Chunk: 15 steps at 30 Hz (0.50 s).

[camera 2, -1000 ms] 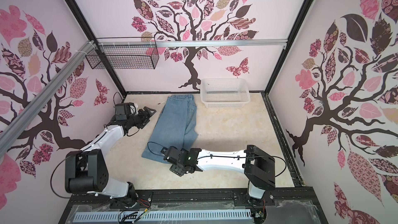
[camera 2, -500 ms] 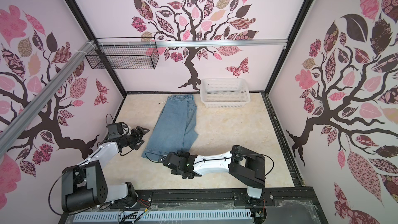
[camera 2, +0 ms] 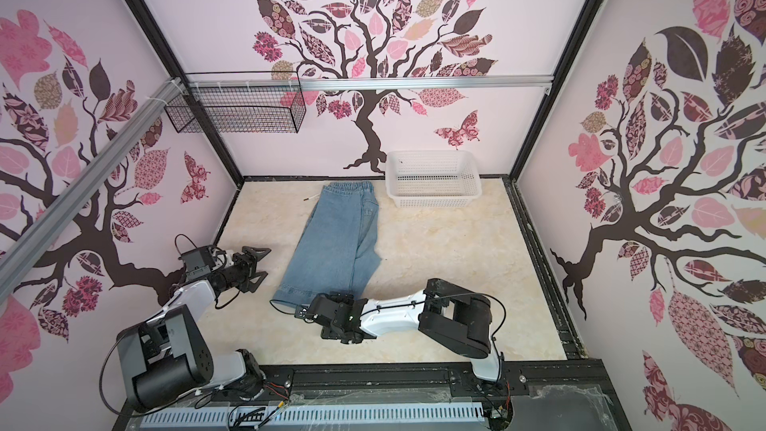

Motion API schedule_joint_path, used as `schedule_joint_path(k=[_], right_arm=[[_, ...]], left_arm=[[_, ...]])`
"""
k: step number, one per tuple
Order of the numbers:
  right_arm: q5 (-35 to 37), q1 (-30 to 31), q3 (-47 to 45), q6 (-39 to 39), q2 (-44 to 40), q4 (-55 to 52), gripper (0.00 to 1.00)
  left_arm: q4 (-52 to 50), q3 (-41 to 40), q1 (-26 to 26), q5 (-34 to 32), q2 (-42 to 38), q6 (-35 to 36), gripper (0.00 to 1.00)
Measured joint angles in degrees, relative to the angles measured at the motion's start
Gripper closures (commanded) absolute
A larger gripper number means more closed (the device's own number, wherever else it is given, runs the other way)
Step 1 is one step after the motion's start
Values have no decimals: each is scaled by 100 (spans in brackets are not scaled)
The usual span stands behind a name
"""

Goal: Roll up the long pants
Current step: Roll the long pant at the center of the board.

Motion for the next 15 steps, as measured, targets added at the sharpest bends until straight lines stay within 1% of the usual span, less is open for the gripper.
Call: schedule_joint_path(k=[2, 5, 9, 11, 12, 14, 15], right_arm=[[-111, -46, 94, 17, 74, 0, 22], [-356, -184, 192, 63, 151, -35, 29], [-603, -487, 195, 118, 151, -98, 31], [-658, -584, 195, 144, 151, -109, 34], [-684, -616, 195, 160, 151, -118, 40], [-734, -651, 201, 195, 168, -162, 69], [-761, -667, 238, 173, 212, -214, 82]], left_arm=[[-52, 4, 44, 96, -81, 7, 13], [-120, 22, 44, 238, -153, 22, 13], [-146, 46, 44, 378, -157, 15, 13], [-149, 46, 44, 411, -157, 4, 13], [-144, 46, 44, 433, -157, -2, 13], [-133, 46, 46, 472, -157, -35, 13], [-131, 46, 48, 490, -157, -48, 13]])
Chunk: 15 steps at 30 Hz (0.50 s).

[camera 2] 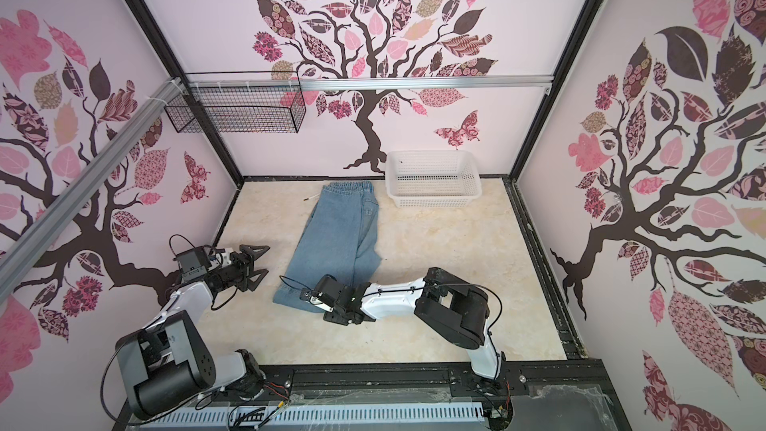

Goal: Roll up the long pants
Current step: Roll the long pant at the center of the board.

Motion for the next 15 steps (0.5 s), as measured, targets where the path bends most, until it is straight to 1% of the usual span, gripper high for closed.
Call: schedule_joint_path(k=[1, 2, 5, 9, 11, 15], right_arm=[[-7, 4, 66, 7, 59, -44, 94], [9, 11, 142, 11, 120, -96, 100], [-140, -7, 258, 63, 140, -271, 100], [-570, -105, 192, 221, -48, -520, 100], [-960, -170, 162, 334, -205, -804, 100], [-2129, -411, 227, 605, -426, -1355, 100]], left_arm=[[0, 0, 2, 11, 0, -11, 13], [0, 0, 2, 22, 0, -15, 13], [-42, -2, 7, 22, -52, -7, 13], [-404, -2, 9, -33, -544, 133, 13], [-579, -2, 7, -59, -911, 166, 13], [-896, -2, -28, -127, -1738, 151, 13]])
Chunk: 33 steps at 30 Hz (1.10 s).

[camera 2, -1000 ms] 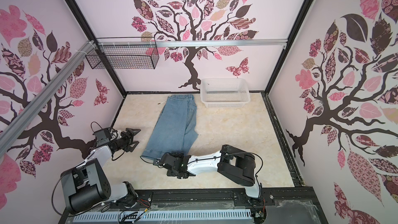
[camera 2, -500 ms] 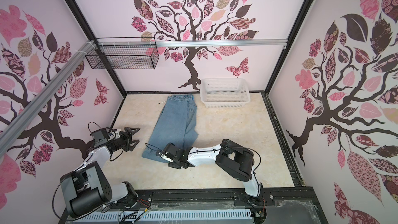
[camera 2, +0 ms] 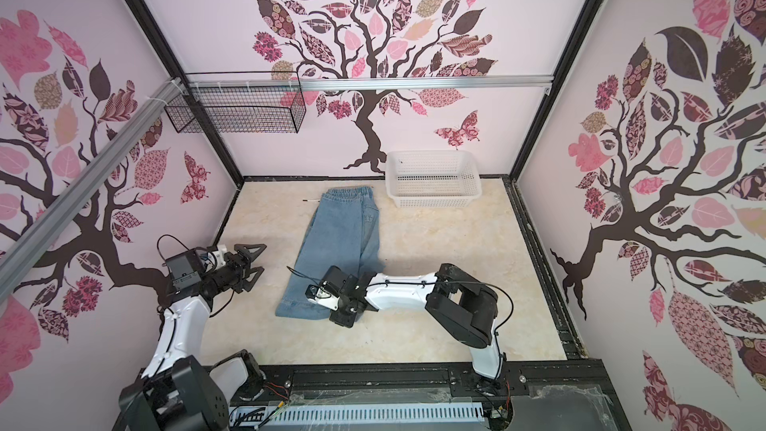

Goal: Roll up the long pants
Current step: Roll the long pant at the center of the board.

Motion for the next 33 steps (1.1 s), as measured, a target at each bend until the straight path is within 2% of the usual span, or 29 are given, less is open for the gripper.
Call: schedule_joint_path(k=[4, 8, 18, 23, 30, 33], right_arm=[[-1145, -271, 177, 170, -2, -450, 100], [-2208, -603, 435, 310, 87, -844, 100], [-4529, -1803, 529, 1213, 426, -743, 97], [-5187, -2396, 603, 1751, 708, -503, 95], [-5458, -2706, 1130, 2061, 1388, -654, 96], [-5436, -2743, 1432, 2074, 1641, -817, 96]], left_arm=[[-177, 0, -369, -103, -546, -153, 13], [-149, -17, -863, -136, -728, -498, 12], [-61, -76, -981, -129, -1045, -1082, 10], [243, -79, -1349, -251, -1058, -1401, 10], [992, -85, -3034, -929, -398, -1779, 10], [1187, -85, -3484, -1187, -68, -1818, 10]])
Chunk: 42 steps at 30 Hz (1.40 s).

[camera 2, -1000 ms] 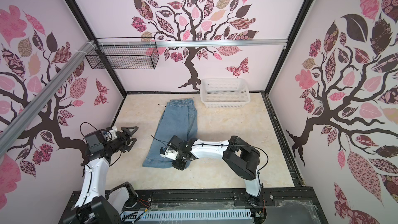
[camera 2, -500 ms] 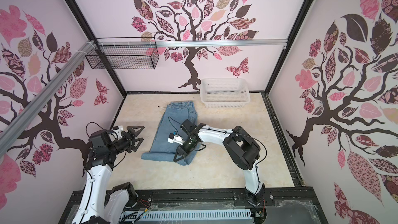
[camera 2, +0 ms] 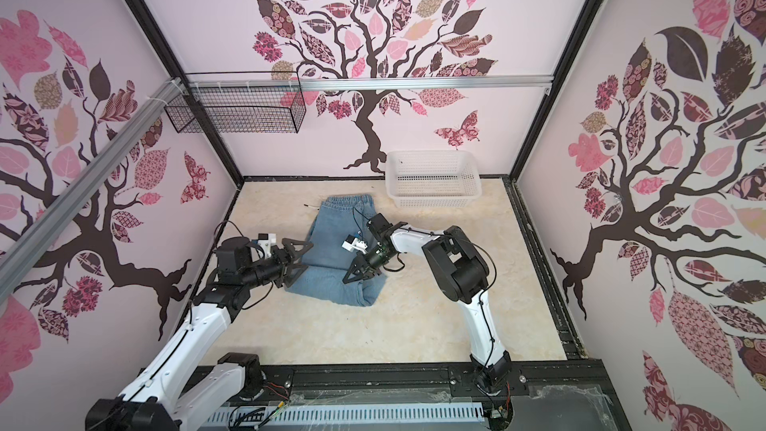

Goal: Roll up the long pants
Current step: Roll the long pant at the center of the board.

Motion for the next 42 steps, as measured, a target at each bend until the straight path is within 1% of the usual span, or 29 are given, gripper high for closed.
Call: schedule_joint_path(k=[3, 8, 9, 11, 17, 19, 21, 24, 26, 27, 31, 35, 37, 39, 41, 42], right_arm=[[4, -20, 144, 31, 162, -68, 96], [52, -111, 393, 31, 391, -308, 95], [81, -120, 476, 20, 459, -400, 95], [125, -133, 654, -26, 581, -595, 91], [295, -146, 887, -122, 728, -911, 89], [365, -146, 940, -136, 750, -990, 89], [402, -146, 1043, -170, 807, -1106, 86], [516, -146, 1132, -258, 844, -1213, 76], [673, -151, 1134, -291, 809, -1202, 72], [780, -157, 1126, -297, 765, -1202, 66], [1408, -186, 949, -258, 262, -1178, 53], [2094, -203, 601, -122, -741, -1117, 50], [2520, -155, 426, -74, -1316, -1023, 52], [2990, 28, 232, 2, -1897, -929, 57], [3241, 341, 61, 79, -2269, -754, 65], [3257, 509, -74, 157, -2389, -584, 72]], left_arm=[[26, -4, -138, -197, 140, 24, 10], [74, -76, -142, -417, 345, 162, 9], [98, -76, -142, -448, 463, 195, 9], [166, -76, -142, -498, 713, 264, 9], [463, 31, -142, -579, 1762, 459, 10], [527, 98, -155, -588, 1934, 459, 9], [485, 238, -186, -643, 1965, 496, 9], [472, 509, -212, -739, 2063, 634, 9], [588, 597, -210, -780, 2271, 717, 9], [667, 586, -210, -796, 2415, 752, 9], [1084, 295, -210, -828, 3021, 785, 9], [1635, 103, -179, -723, 3154, 765, 9], [1860, 24, -160, -658, 3187, 734, 9], [2065, -20, -162, -614, 3230, 710, 9], [2155, -31, -162, -592, 3254, 686, 9], [2159, -33, -160, -590, 3254, 682, 9]])
